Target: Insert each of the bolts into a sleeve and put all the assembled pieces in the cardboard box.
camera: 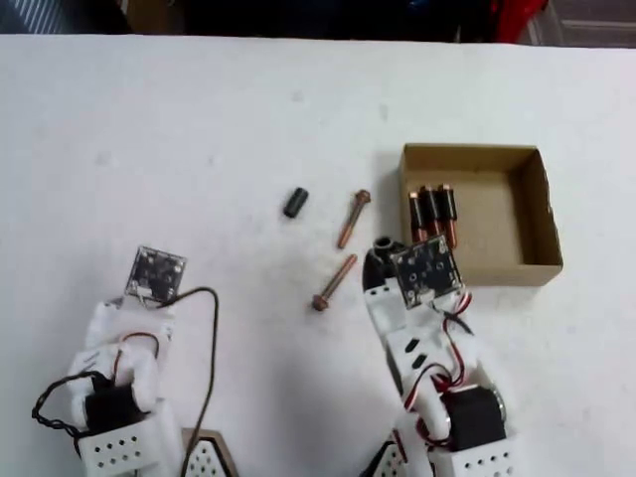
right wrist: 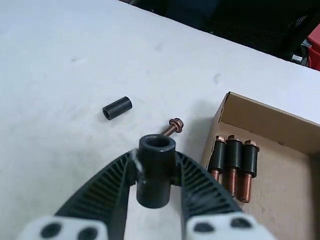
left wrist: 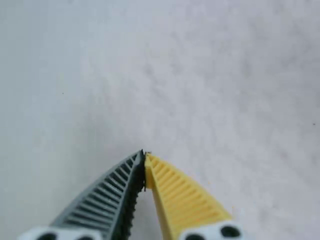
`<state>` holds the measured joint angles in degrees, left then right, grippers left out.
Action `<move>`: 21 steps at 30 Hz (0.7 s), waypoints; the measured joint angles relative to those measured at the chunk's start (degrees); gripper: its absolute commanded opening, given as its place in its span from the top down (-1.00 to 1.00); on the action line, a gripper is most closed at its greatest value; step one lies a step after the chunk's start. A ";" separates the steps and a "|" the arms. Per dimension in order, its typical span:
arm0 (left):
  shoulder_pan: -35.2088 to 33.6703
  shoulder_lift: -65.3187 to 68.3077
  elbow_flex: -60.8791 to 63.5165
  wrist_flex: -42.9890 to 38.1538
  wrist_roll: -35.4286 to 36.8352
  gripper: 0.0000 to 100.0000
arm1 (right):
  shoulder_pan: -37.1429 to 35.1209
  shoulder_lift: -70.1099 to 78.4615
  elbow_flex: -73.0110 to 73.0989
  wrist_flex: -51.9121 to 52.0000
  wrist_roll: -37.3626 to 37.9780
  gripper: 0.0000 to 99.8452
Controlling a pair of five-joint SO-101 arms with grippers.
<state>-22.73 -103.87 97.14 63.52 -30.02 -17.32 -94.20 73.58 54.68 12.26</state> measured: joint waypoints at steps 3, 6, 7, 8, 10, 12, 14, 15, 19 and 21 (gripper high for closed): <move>0.00 0.00 0.00 0.00 0.00 0.95 | 0.00 -4.48 2.55 0.00 -0.18 0.97; 1.05 0.00 0.00 0.00 -2.73 0.96 | 0.00 -7.91 4.57 0.00 -0.18 0.97; 1.58 0.00 0.00 0.00 -3.87 0.96 | 0.00 -8.09 4.75 0.00 -0.18 0.97; 2.11 0.00 0.00 0.00 -4.57 0.96 | 0.00 -8.18 4.92 0.00 -0.18 0.97; 2.99 0.00 -0.26 0.00 -5.27 0.96 | 0.09 -8.18 5.01 0.00 -0.18 0.97; 3.87 0.00 -1.85 0.09 -5.45 0.96 | 0.09 -8.26 5.89 0.00 -0.18 0.97; 5.01 0.00 -4.13 1.32 -5.45 0.96 | 0.09 -8.35 7.03 0.00 -0.18 0.97; 5.71 0.00 -5.36 2.20 -5.45 0.96 | 0.09 -8.35 7.82 -0.18 -0.18 0.97; 8.88 -0.18 -9.05 5.27 -5.45 0.96 | 0.70 -8.35 10.99 -3.25 -0.18 0.97; 9.85 -0.26 -10.20 6.07 -5.45 0.96 | 2.37 -8.35 12.84 -5.80 -0.18 0.97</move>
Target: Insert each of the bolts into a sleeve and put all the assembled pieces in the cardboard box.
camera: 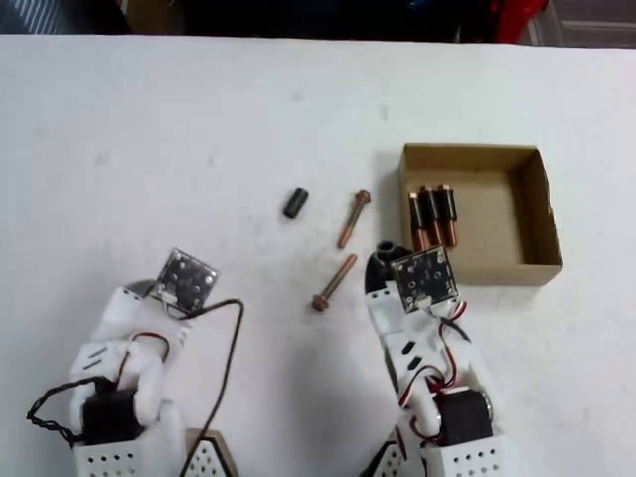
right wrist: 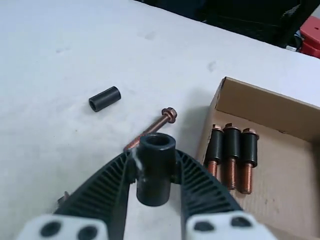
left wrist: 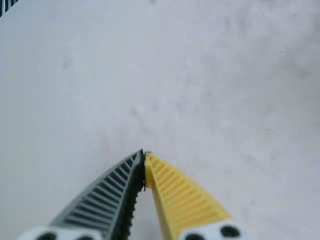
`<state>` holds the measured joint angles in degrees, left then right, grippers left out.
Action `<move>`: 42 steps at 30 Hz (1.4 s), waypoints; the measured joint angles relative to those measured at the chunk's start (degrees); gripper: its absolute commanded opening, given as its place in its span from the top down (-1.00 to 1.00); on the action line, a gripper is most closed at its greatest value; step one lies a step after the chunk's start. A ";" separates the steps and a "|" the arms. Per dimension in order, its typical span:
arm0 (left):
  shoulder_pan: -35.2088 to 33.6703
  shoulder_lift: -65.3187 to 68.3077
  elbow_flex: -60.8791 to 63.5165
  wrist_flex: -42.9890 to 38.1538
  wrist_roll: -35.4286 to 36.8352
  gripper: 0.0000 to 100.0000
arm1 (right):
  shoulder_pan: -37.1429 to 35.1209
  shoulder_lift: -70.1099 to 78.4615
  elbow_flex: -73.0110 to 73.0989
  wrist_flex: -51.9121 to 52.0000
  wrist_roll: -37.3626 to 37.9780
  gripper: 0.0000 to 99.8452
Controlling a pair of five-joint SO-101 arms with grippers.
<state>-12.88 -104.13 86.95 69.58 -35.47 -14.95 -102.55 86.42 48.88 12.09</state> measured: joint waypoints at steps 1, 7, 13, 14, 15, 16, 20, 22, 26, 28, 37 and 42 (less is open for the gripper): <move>0.35 0.00 -0.35 0.09 0.00 0.96 | 0.70 0.00 1.05 -1.41 -0.53 0.97; 2.99 -0.09 -0.79 0.26 0.00 0.96 | 6.68 0.00 5.27 -9.93 -7.65 0.97; 5.89 -0.09 -0.88 0.26 -0.09 0.96 | 9.76 0.09 8.79 -17.14 -9.05 0.97; 6.15 0.00 -1.14 0.26 -0.09 0.96 | 10.02 0.09 8.97 -18.20 -9.05 0.97; 6.42 -0.09 -1.76 0.26 -0.09 0.96 | 10.20 0.09 9.14 -19.16 -9.05 0.97; 6.51 0.00 -2.37 0.26 -0.09 0.96 | 10.37 0.09 9.23 -20.13 -9.05 0.97; 6.51 0.26 -4.92 0.26 -0.09 0.96 | 10.73 0.09 9.93 -22.15 -9.05 0.97; 6.68 3.60 -6.95 0.53 -0.09 0.96 | 10.73 0.09 9.93 -22.24 -9.05 0.97; 6.86 14.24 -12.84 0.35 -0.09 0.96 | 10.64 0.09 9.93 -22.42 -9.05 0.97; 7.12 20.57 -16.26 -0.35 -0.09 0.96 | 10.64 0.09 9.93 -22.42 -9.05 0.97; 17.05 47.82 -30.24 -0.62 4.04 0.95 | 12.13 0.09 9.93 -22.42 -9.05 0.97; 22.68 60.13 -38.77 -0.62 9.76 0.95 | 14.77 0.09 9.93 -24.00 -9.05 0.97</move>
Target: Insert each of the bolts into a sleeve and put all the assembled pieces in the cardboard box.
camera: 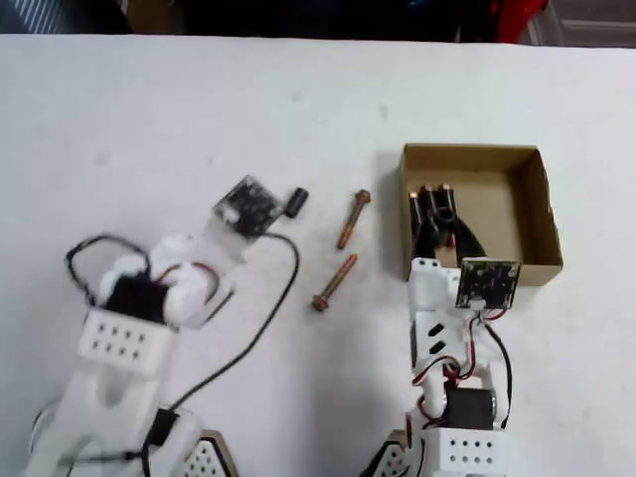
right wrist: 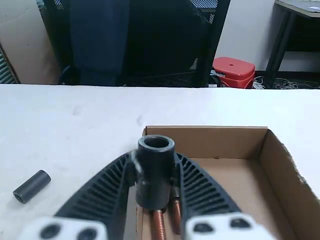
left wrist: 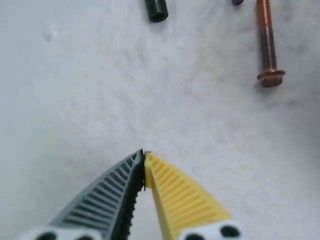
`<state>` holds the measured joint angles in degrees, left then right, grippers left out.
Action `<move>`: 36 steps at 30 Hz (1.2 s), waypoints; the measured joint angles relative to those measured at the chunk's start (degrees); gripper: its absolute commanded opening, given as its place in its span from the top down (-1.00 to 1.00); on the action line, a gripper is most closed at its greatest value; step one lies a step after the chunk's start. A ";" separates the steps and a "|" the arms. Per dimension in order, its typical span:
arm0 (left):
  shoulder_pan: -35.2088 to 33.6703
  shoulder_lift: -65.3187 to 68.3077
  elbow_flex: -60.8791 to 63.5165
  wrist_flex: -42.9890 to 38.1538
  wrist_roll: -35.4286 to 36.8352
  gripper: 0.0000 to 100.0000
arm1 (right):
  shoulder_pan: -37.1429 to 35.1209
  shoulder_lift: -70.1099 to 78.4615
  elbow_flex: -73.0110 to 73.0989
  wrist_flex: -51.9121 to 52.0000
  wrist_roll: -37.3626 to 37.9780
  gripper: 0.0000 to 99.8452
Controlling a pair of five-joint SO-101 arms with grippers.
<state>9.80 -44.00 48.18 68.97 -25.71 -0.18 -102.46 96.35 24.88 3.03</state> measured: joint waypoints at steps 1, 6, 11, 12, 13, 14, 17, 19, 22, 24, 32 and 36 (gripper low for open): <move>1.23 2.46 -1.76 0.00 0.26 0.95 | 0.70 0.00 0.00 -0.18 0.00 0.97; 5.80 14.59 -10.81 0.00 0.79 0.95 | 3.52 0.00 0.00 -0.88 0.00 0.97; 8.00 27.96 -19.87 0.00 5.54 0.95 | 4.84 0.00 0.00 -1.05 0.00 0.97; 8.00 30.33 -21.80 0.00 7.21 0.95 | 4.84 0.00 0.00 -1.05 0.00 0.97; 8.00 32.79 -23.74 0.00 8.62 0.95 | 4.75 0.00 0.00 -1.05 0.00 0.97; 7.91 35.25 -25.76 0.00 9.67 0.95 | 4.66 0.00 0.00 -1.05 0.00 0.97; 8.35 42.02 -31.82 0.00 10.99 0.95 | 4.66 0.00 0.00 -1.05 0.00 0.97; 9.14 46.07 -35.16 -0.09 11.08 0.95 | 5.36 0.00 0.00 -1.05 0.00 0.97; 10.99 51.16 -39.91 -0.09 11.25 0.95 | 7.03 0.00 0.00 -1.05 0.00 0.97; 12.13 54.07 -42.99 -0.09 11.34 0.95 | 7.30 0.00 0.00 -1.05 0.00 0.97; 13.19 66.99 -56.88 -0.09 17.93 0.74 | 7.12 0.00 0.00 -1.05 0.00 0.97; 13.19 73.67 -64.44 -0.09 18.46 0.73 | 7.12 0.00 0.00 -1.05 0.00 0.97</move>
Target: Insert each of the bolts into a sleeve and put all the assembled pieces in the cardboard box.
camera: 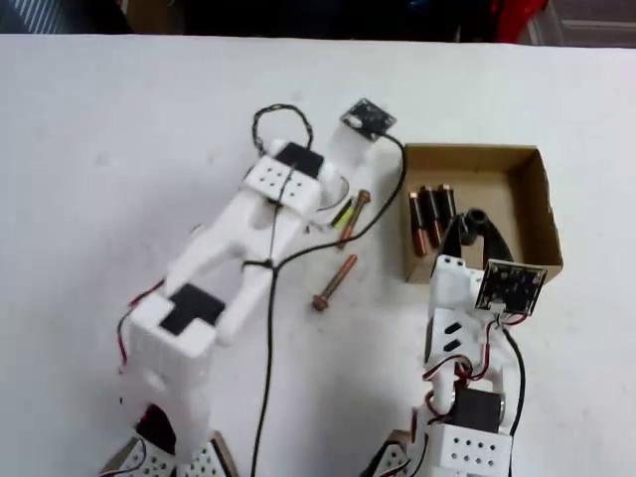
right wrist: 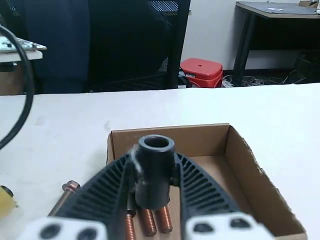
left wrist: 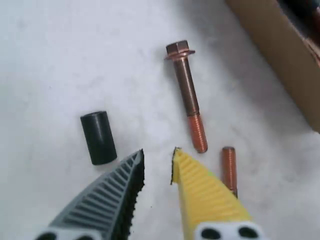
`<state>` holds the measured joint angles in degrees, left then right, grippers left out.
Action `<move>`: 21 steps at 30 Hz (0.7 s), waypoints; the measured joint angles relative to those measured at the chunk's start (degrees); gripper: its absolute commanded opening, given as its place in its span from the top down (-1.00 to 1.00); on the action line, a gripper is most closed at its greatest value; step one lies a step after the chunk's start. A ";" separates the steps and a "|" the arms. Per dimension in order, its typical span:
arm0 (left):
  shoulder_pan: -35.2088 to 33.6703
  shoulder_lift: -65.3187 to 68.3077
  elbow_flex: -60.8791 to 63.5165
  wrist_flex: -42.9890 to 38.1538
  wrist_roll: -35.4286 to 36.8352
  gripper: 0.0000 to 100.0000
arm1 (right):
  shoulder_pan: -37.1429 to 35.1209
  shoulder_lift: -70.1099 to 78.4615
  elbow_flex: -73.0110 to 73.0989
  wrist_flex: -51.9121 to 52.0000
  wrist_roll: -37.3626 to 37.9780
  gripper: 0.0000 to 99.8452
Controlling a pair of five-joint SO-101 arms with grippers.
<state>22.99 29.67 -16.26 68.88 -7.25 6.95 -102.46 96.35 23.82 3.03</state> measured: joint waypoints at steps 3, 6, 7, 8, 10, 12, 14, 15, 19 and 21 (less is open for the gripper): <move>0.00 4.66 -5.54 0.00 0.00 0.73 | 0.00 0.00 0.00 0.00 0.00 0.97; 0.09 8.97 -10.81 0.09 0.00 0.73 | 0.00 0.00 0.00 0.00 0.00 0.97; 0.09 10.46 -12.66 0.09 0.00 0.73 | 0.00 0.00 0.00 0.00 0.00 0.97; 0.18 11.78 -14.42 0.18 0.00 0.73 | 0.00 0.00 0.00 0.00 0.00 0.97; 0.18 14.42 -17.67 0.62 0.00 0.73 | 0.00 0.00 0.00 0.00 0.00 0.97; 0.18 16.79 -20.22 0.79 0.00 0.73 | 0.00 0.00 0.00 0.00 0.00 0.97; 0.18 18.64 -21.98 0.79 0.00 0.73 | 0.00 0.00 0.00 0.00 0.00 0.97; 0.18 19.25 -22.59 0.79 0.00 0.73 | 0.00 0.00 0.00 0.00 0.00 0.97; 0.18 20.40 -23.47 0.79 3.08 0.72 | 0.00 0.00 0.00 0.00 0.00 0.97; 0.18 20.66 -23.47 0.79 4.75 0.66 | 0.00 0.00 0.00 0.00 0.00 0.97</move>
<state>23.16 50.33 -39.74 69.67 -2.51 6.95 -102.46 96.35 23.82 3.03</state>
